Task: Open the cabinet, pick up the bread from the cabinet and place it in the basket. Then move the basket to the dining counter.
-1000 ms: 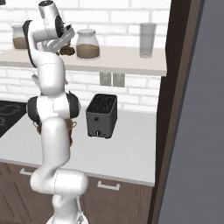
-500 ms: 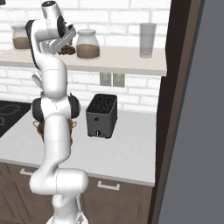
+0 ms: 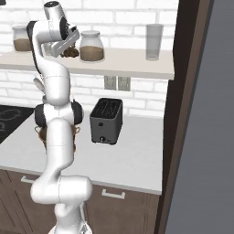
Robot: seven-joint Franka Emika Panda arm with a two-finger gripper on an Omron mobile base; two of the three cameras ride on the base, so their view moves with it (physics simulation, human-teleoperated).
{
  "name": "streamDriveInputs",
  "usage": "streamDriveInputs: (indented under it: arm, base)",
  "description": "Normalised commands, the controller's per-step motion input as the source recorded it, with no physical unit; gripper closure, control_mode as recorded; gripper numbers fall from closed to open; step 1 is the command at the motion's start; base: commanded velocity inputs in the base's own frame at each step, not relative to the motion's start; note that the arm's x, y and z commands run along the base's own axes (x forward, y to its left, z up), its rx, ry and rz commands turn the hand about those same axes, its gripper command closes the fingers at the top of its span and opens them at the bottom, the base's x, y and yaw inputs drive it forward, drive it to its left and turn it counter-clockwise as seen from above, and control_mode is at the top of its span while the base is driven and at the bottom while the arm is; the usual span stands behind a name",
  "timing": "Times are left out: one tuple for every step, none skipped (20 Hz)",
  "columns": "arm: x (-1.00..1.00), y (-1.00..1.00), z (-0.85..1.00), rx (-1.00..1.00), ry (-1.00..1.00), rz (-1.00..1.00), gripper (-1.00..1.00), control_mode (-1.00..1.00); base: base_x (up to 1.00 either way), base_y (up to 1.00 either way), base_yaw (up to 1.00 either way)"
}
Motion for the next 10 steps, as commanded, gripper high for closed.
streamDriveInputs:
  arm:
    - [0.0, 0.0, -0.15, 0.02, 0.01, 0.0, 1.0, -1.0]
    - [0.0, 0.0, -0.1, 0.0, 0.0, 0.0, 1.0, -1.0]
    - [0.0, 0.0, 0.0, 0.0, 0.0, 0.0, 1.0, -1.0]
    - [0.0, 0.0, 0.0, 0.0, 0.0, 0.0, 1.0, -1.0]
    - [0.0, 0.0, 0.0, 0.0, 0.0, 0.0, 1.0, -1.0]
    - [0.0, 0.06, 0.0, 0.0, 0.0, 0.0, 1.0, -1.0]
    - [-0.04, 0.23, 0.0, 0.0, 0.0, 0.0, 1.0, -1.0]
    - [-0.25, 0.38, 0.0, -0.06, 0.0, 0.0, 1.0, -1.0]
    - [-0.44, 0.2, 0.01, -0.02, 0.0, 0.0, 1.0, -1.0]
    - [-0.61, 0.17, 0.12, 0.0, 0.0, 0.0, 1.0, -1.0]
  base:
    - [0.0, 0.0, 0.0]
    - [0.0, 0.0, 0.0]
    - [0.0, 0.0, 0.0]
    - [0.0, 0.0, 0.0]
    - [0.0, 0.0, 0.0]
    - [0.0, 0.0, 0.0]
    - [0.0, 0.0, 0.0]
    - [0.0, 0.0, 0.0]
    - [0.0, 0.0, 0.0]
    - [0.0, 0.0, 0.0]
